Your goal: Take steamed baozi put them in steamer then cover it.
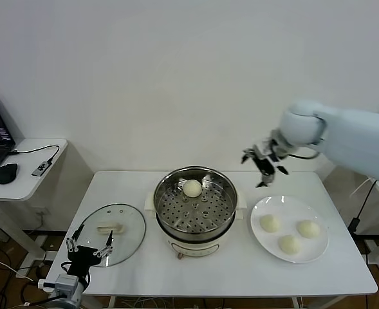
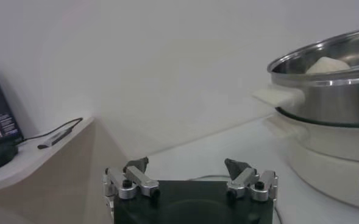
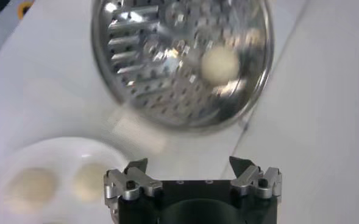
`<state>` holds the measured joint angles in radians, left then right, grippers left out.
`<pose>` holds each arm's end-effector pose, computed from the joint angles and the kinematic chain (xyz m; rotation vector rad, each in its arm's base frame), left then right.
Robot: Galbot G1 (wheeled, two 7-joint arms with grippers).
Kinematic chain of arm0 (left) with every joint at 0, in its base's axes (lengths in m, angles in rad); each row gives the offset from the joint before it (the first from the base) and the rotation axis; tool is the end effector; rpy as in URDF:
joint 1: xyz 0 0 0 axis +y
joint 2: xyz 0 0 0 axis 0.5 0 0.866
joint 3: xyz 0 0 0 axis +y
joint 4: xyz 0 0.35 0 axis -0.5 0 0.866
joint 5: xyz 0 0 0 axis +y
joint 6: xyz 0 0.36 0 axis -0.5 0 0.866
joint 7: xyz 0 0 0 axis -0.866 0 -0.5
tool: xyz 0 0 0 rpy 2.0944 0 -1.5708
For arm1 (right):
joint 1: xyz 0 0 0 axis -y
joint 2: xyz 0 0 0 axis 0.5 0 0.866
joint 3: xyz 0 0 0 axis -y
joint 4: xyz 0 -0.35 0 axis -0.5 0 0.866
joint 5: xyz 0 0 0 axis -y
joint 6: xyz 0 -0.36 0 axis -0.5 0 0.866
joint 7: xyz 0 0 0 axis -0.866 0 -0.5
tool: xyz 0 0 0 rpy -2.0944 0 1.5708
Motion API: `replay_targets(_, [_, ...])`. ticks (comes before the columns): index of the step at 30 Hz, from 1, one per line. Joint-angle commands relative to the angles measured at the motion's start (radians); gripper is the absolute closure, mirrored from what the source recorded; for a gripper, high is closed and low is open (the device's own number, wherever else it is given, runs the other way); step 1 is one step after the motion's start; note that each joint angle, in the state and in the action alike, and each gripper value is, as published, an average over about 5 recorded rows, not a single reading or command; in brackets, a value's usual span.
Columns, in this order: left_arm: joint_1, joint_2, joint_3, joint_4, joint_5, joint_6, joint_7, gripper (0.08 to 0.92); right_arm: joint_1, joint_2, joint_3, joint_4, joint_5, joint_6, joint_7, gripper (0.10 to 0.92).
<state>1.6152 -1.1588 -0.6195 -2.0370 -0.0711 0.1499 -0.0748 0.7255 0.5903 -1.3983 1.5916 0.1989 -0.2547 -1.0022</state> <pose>0.1837 0.1036 -0.3072 -0.0282 -2.8775 -0.5119 0.4867 -0.0964 -0.0267 1.3171 -1.3899 1.6638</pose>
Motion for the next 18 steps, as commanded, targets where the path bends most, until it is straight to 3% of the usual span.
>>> replay_targets(1, [-0.004,0.005,-0.004,0.008,0.000,0.000,0.001,0.177,-0.174,-0.219,0.074,0.068,-0.071,-0.117,-0.003,0.203])
replay_targets(18, [0.018,-0.007,-0.037,0.002,0.003,0.000,0.000,0.177,-0.679,-0.032,0.475,-0.214,-0.176,-0.088,0.017,0.203])
